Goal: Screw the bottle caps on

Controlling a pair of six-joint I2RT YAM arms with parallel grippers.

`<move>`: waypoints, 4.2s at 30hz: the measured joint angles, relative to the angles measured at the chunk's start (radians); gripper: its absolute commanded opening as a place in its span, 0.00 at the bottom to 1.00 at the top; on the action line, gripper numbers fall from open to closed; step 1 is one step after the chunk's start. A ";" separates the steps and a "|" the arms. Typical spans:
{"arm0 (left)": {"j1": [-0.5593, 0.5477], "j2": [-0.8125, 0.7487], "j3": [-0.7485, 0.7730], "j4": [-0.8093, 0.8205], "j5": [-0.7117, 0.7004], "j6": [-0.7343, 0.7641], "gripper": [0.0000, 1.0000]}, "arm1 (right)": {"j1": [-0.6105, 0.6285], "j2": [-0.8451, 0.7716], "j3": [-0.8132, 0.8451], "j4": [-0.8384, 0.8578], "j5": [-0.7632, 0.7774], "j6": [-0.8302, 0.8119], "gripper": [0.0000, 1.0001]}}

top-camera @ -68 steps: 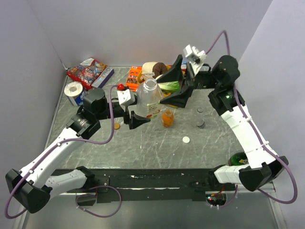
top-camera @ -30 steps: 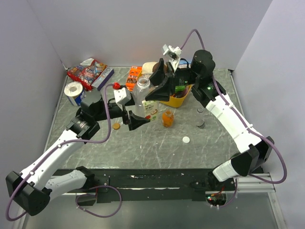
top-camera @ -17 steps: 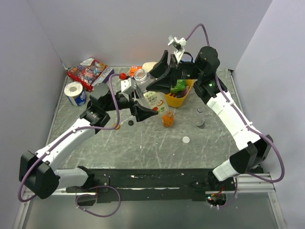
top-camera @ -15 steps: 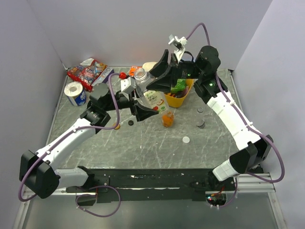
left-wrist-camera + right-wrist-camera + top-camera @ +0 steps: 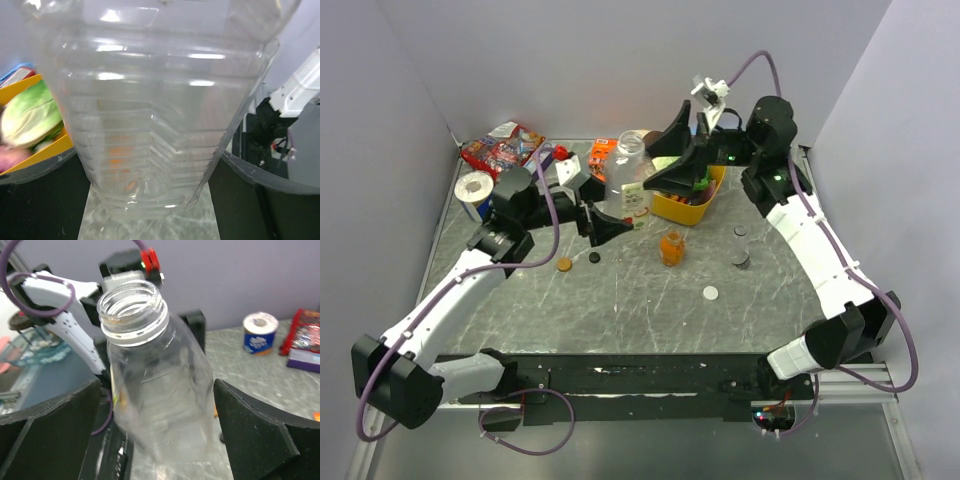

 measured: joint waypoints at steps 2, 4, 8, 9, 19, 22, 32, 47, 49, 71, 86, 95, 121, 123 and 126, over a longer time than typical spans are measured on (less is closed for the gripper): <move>0.020 -0.021 0.002 -0.040 -0.004 0.024 0.55 | -0.033 -0.014 -0.003 -0.026 -0.018 -0.024 1.00; 0.026 -0.037 0.004 -0.072 -0.004 0.043 0.55 | -0.061 -0.033 -0.012 -0.042 -0.030 -0.043 1.00; 0.026 -0.049 0.007 -0.106 -0.003 0.063 0.56 | -0.097 -0.087 -0.039 -0.151 -0.045 -0.144 0.89; 0.026 -0.049 0.007 -0.111 -0.003 0.064 0.57 | -0.097 -0.097 -0.046 -0.194 -0.036 -0.189 0.67; 0.026 -0.048 0.029 -0.121 -0.002 0.061 0.61 | -0.019 -0.070 -0.135 -0.469 0.179 -0.450 0.00; 0.026 -0.045 0.029 -0.110 0.000 0.050 0.63 | 0.064 -0.024 -0.118 -0.491 0.229 -0.452 0.00; 0.058 -0.014 0.042 -0.042 -0.003 -0.025 0.79 | 0.153 0.036 -0.072 -0.497 0.409 -0.382 0.00; 0.045 0.044 0.058 -0.047 -0.003 0.050 0.39 | 0.155 0.036 -0.075 -0.513 0.515 -0.339 0.00; 0.043 0.035 0.048 -0.051 -0.004 0.064 0.34 | 0.154 0.034 -0.075 -0.530 0.529 -0.359 0.18; -0.004 -0.327 -0.417 -0.136 -0.232 0.219 0.01 | -0.021 -0.119 -0.473 -1.236 0.427 -1.654 0.72; 0.022 -0.370 -0.416 -0.220 -0.257 0.222 0.01 | -0.010 -0.033 -0.666 -1.085 0.699 -1.935 0.72; 0.023 -0.371 -0.416 -0.233 -0.256 0.224 0.01 | -0.010 0.031 -0.687 -0.953 0.788 -1.942 0.69; 0.035 -0.368 -0.416 -0.232 -0.256 0.222 0.01 | 0.003 0.059 -0.751 -0.877 0.821 -1.990 0.62; 0.036 -0.368 -0.416 -0.232 -0.256 0.222 0.01 | 0.003 0.062 -0.749 -0.872 0.821 -1.985 0.61; 0.036 -0.368 -0.416 -0.232 -0.256 0.222 0.01 | 0.003 0.064 -0.744 -0.873 0.818 -1.979 0.61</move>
